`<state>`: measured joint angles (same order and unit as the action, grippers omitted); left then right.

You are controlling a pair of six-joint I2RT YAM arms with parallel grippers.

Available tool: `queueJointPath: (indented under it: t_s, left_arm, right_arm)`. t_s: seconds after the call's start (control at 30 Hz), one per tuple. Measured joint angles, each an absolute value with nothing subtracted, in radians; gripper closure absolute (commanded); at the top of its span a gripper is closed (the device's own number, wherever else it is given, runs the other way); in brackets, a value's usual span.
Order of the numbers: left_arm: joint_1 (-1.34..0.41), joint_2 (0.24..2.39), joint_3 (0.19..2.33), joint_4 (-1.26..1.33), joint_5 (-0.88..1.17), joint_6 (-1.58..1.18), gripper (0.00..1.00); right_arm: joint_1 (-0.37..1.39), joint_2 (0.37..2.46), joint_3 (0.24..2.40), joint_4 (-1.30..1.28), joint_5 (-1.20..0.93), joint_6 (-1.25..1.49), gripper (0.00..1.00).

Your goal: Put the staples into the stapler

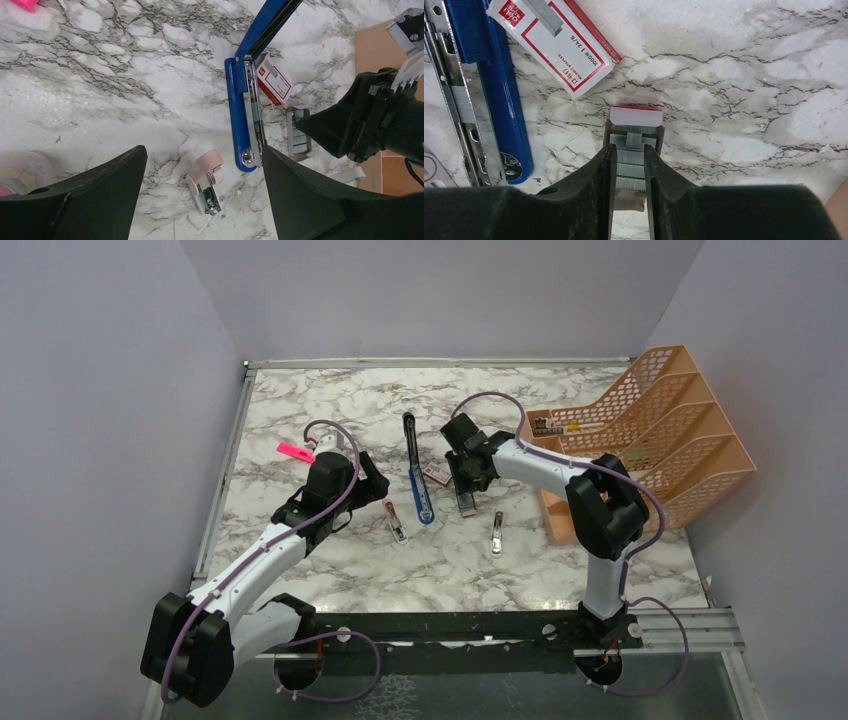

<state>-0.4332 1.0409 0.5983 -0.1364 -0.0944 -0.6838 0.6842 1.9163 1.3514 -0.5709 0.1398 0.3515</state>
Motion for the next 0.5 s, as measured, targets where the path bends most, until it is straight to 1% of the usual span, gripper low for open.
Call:
queueJointPath:
  t_s: [0.5]
  left_arm:
    - [-0.433, 1.04, 0.598, -0.137, -0.094, -0.684, 0.15]
  right_arm:
    - [0.684, 1.938, 1.351, -0.57, 0.15, 0.367, 0.69]
